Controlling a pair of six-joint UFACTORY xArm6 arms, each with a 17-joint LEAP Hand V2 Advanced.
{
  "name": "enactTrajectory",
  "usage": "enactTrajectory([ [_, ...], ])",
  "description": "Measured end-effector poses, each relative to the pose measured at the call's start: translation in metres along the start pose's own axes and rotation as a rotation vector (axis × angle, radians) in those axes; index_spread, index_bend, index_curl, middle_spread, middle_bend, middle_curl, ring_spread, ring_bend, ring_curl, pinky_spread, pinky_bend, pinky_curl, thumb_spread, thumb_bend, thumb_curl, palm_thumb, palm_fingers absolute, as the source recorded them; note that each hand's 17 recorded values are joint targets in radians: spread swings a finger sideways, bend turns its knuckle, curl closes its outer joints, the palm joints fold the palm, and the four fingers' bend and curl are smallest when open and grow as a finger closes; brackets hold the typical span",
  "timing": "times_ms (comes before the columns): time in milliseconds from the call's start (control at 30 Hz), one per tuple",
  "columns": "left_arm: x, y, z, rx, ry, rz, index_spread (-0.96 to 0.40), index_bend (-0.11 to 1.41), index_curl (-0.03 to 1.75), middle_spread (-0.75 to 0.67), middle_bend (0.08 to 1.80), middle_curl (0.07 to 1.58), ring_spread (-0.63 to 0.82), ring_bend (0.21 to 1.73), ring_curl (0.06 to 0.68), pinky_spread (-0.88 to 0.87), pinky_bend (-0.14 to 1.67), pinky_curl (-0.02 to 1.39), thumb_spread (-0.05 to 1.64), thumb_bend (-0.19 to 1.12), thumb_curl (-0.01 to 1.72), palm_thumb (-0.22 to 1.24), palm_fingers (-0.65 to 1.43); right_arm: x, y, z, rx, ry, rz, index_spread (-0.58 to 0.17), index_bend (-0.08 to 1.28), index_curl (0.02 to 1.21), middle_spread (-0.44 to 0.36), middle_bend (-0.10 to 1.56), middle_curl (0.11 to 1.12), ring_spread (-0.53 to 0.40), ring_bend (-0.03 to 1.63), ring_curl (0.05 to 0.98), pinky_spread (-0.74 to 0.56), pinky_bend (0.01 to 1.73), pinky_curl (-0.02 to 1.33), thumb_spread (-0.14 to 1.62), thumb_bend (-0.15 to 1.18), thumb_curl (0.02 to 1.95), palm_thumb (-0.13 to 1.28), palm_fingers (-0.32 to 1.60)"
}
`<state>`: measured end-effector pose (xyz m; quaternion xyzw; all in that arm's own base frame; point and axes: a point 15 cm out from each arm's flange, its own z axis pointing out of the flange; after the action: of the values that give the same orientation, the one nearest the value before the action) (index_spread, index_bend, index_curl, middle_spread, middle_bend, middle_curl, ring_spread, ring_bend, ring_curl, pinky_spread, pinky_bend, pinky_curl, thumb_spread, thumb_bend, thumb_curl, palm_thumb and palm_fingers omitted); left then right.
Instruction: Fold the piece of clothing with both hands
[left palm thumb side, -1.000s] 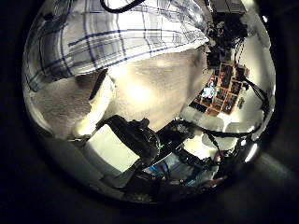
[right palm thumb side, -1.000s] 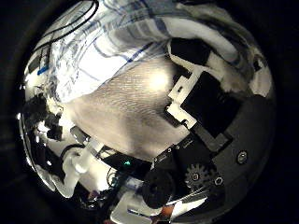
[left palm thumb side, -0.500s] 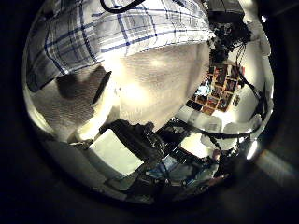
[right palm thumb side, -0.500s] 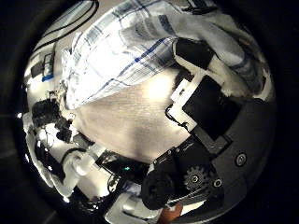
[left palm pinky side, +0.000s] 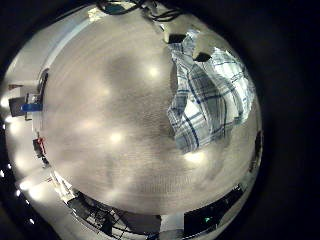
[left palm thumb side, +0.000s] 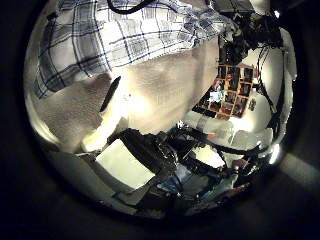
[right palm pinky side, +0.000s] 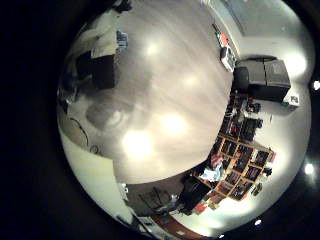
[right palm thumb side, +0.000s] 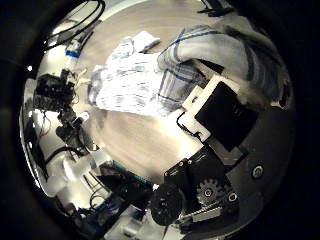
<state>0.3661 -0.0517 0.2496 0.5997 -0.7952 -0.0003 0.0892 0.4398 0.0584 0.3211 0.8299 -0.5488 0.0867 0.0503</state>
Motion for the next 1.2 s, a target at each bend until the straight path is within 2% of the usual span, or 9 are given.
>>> enactTrajectory([
  [167,-0.037,0.018,-0.029,0.068,0.007,-0.075,-0.03,0.19,0.43,0.11,0.19,0.37,0.21,0.62,0.228,0.26,0.25,0.41,1.22,-0.02,0.35,0.53,0.27,-0.076,-0.019,-0.021,0.046,-0.002,-0.16,-0.278,1.09,0.92,-0.163,1.27,0.91,-0.238,1.36,0.776,-0.18,1.3,0.87,1.09,-0.01,0.84,1.0,1.02],
  [333,-0.099,0.05,-0.044,0.102,-0.001,-0.194,-0.04,0.19,0.43,0.1,0.19,0.37,0.2,0.62,0.223,0.26,0.24,0.41,1.22,-0.02,0.35,0.53,0.29,-0.145,-0.045,-0.043,0.096,-0.005,-0.284,-0.276,1.09,0.92,-0.162,1.26,0.91,-0.236,1.35,0.781,-0.19,1.28,0.89,1.08,-0.01,0.86,0.99,1.03],
  [633,-0.146,0.102,-0.022,0.052,0.022,-0.283,-0.06,0.23,0.46,0.1,0.18,0.36,0.2,0.6,0.213,0.25,0.22,0.4,1.21,-0.02,0.35,0.52,0.31,-0.231,-0.091,-0.014,0.063,-0.027,-0.411,-0.279,1.05,0.93,-0.167,1.23,0.9,-0.236,1.34,0.786,-0.2,1.24,0.91,1.1,-0.04,0.85,0.89,1.03],
  [767,-0.148,0.113,-0.02,0.055,0.025,-0.295,-0.06,0.23,0.47,0.1,0.18,0.36,0.2,0.6,0.211,0.25,0.22,0.4,1.21,-0.02,0.35,0.53,0.31,-0.256,-0.103,0.0,0.042,-0.071,-0.427,-0.316,0.71,0.88,-0.193,1.08,0.84,-0.247,1.33,0.756,-0.33,1.23,0.86,1.18,-0.04,0.76,0.72,0.7],
  [800,-0.148,0.114,-0.02,0.058,0.025,-0.297,-0.06,0.23,0.47,0.1,0.18,0.36,0.2,0.6,0.211,0.25,0.22,0.39,1.21,-0.02,0.35,0.53,0.31,-0.257,-0.104,0.001,0.041,-0.075,-0.427,-0.345,0.48,0.8,-0.197,0.98,0.81,-0.263,1.33,0.744,-0.36,1.24,0.85,1.2,-0.03,0.74,0.7,0.38],
  [833,-0.147,0.115,-0.02,0.06,0.025,-0.298,-0.06,0.23,0.48,0.1,0.18,0.36,0.2,0.6,0.21,0.25,0.22,0.39,1.21,-0.02,0.35,0.53,0.32,-0.257,-0.103,0.0,0.041,-0.077,-0.427,-0.361,0.42,0.78,-0.199,0.93,0.79,-0.268,1.3,0.729,-0.37,1.23,0.84,1.22,-0.03,0.72,0.68,0.24],
  [900,-0.144,0.116,-0.018,0.058,0.028,-0.297,-0.06,0.23,0.48,0.1,0.18,0.36,0.2,0.6,0.209,0.25,0.22,0.39,1.21,-0.02,0.35,0.53,0.32,-0.249,-0.103,-0.003,0.047,-0.08,-0.414,-0.42,0.39,0.68,-0.182,0.73,0.69,-0.18,1.01,0.651,-0.15,1.06,0.81,1.25,-0.03,0.68,0.65,-0.21],
  [1033,-0.14,0.117,-0.014,0.047,0.033,-0.294,-0.07,0.23,0.49,0.1,0.18,0.35,0.2,0.59,0.207,0.25,0.22,0.39,1.21,-0.02,0.35,0.53,0.32,-0.236,-0.102,-0.024,0.085,-0.12,-0.413,-0.478,0.21,0.51,-0.15,0.43,0.53,-0.004,0.76,0.479,0.13,0.92,0.67,1.28,-0.02,0.62,0.63,-0.18],
  [1200,-0.127,0.112,-0.011,0.033,0.043,-0.277,-0.07,0.22,0.49,0.1,0.18,0.35,0.21,0.59,0.206,0.25,0.22,0.39,1.21,-0.02,0.35,0.53,0.32,-0.202,-0.099,-0.069,0.172,-0.206,-0.356,-0.494,0.15,0.42,-0.102,0.28,0.45,0.119,0.62,0.392,0.33,0.76,0.55,1.3,-0.02,0.57,0.6,-0.11],
])
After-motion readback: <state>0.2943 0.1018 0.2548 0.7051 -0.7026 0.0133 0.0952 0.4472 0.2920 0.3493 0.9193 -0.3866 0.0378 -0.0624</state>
